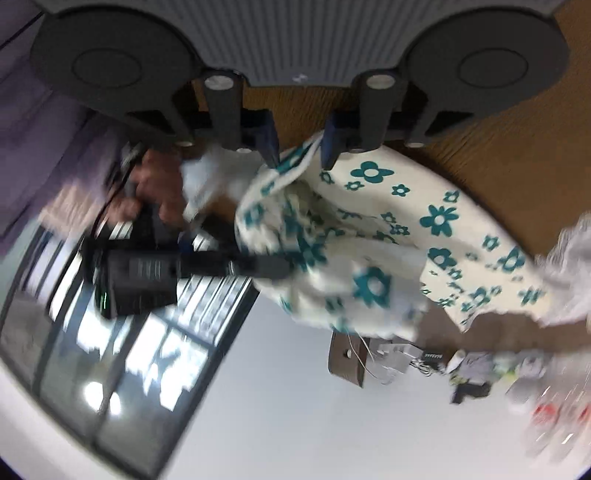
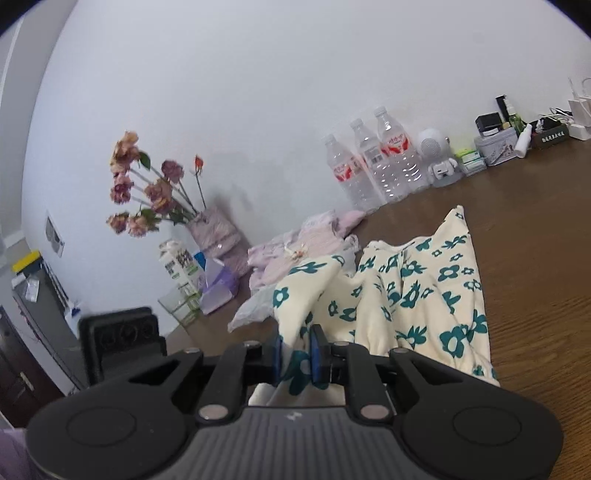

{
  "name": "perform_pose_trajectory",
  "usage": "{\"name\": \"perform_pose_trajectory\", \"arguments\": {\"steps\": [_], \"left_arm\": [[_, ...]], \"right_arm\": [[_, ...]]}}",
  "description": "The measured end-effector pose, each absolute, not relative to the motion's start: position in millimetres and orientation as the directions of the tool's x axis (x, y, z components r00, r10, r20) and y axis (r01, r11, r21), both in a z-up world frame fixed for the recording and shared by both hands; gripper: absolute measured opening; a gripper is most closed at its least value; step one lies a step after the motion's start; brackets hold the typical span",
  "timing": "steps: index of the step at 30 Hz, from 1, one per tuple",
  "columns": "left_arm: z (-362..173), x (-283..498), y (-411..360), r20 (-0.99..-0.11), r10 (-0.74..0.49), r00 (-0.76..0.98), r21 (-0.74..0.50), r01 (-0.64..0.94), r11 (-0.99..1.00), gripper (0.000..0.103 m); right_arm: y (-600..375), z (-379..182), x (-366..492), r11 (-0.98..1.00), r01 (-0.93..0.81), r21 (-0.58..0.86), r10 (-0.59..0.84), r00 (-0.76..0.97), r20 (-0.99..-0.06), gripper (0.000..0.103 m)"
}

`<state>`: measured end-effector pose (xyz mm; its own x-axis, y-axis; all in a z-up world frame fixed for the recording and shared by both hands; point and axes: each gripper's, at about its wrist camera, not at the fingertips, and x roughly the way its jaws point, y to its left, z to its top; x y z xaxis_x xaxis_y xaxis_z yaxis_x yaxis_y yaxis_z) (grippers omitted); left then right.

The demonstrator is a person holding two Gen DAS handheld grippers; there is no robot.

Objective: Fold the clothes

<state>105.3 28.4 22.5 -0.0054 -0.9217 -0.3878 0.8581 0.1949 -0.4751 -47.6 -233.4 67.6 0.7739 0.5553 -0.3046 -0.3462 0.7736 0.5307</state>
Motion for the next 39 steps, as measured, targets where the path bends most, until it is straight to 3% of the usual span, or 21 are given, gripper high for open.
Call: {"name": "perform_pose_trajectory", "arguments": {"steps": [2,3,5,6,8,13,19,21,22,23,24,25,27,28,29,34,39], "left_arm": [[24,114,31,-0.353,-0.935,-0.025,-0.541,0.821,0.182,0.038],[25,117,31,-0.344,-0.938,-0.031,-0.560,0.809,0.179,0.037],[25,114,25,-0.375,-0.927,-0.024,-0.534,0.823,0.195,0.005],[25,113,23,-0.389,-0.921,-0.019,-0.521,0.829,0.203,0.003],[26,109,26,-0.373,-0.927,0.021,-0.512,0.829,0.224,0.001],[22,101,48,-0.301,-0.944,0.137,-0.626,0.718,0.304,0.001],[27,66,54,-0.372,-0.917,0.146,-0.546,0.764,0.343,0.001],[37,51,55,-0.378,-0.919,0.116,-0.468,0.832,0.297,0.005],[43,48,55,-0.365,-0.924,0.115,-0.450,0.847,0.283,0.016],[48,48,53,-0.351,-0.926,0.140,-0.435,0.851,0.293,0.053],[52,50,49,-0.351,-0.916,0.195,-0.419,0.842,0.340,0.067],[53,54,44,-0.351,-0.906,0.236,-0.408,0.833,0.375,0.069],[48,67,33,-0.362,-0.913,0.189,-0.437,0.830,0.345,0.057],[43,74,28,-0.374,-0.913,0.164,-0.469,0.816,0.338,0.042],[37,81,24,-0.391,-0.910,0.139,-0.511,0.789,0.340,0.010],[15,94,47,-0.342,-0.932,0.121,-0.757,0.553,0.349,0.009],[4,87,67,-0.345,-0.914,0.212,-0.834,0.377,0.402,0.009]], "right_arm": [[-230,66,-44,0.771,-0.350,0.532,0.564,0.763,-0.316,0.015],[-229,66,-43,0.771,-0.351,0.531,0.565,0.761,-0.318,0.015],[-228,65,-42,0.775,-0.350,0.527,0.562,0.763,-0.319,0.015],[-228,65,-42,0.776,-0.349,0.526,0.560,0.765,-0.319,0.015],[-229,65,-42,0.778,-0.343,0.526,0.554,0.769,-0.318,0.015],[-232,64,-44,0.798,-0.310,0.517,0.516,0.794,-0.320,0.014],[-218,65,-39,0.839,-0.299,0.455,0.479,0.802,-0.356,0.015],[-205,66,-35,0.857,-0.318,0.405,0.476,0.790,-0.387,0.015],[-200,66,-31,0.857,-0.334,0.392,0.486,0.777,-0.400,0.015],[-195,66,-28,0.855,-0.346,0.385,0.495,0.766,-0.410,0.015],[-192,66,-26,0.854,-0.352,0.383,0.500,0.758,-0.418,0.015],[-190,66,-23,0.853,-0.358,0.380,0.505,0.751,-0.426,0.015],[-189,66,-21,0.845,-0.369,0.387,0.519,0.740,-0.427,0.015],[-189,66,-20,0.841,-0.378,0.387,0.526,0.735,-0.428,0.015],[-188,66,-19,0.839,-0.386,0.383,0.532,0.729,-0.432,0.016],[-188,69,-22,0.860,-0.411,0.303,0.510,0.724,-0.465,0.033],[-232,82,-69,0.890,-0.387,0.242,0.454,0.801,-0.389,0.055]]}}
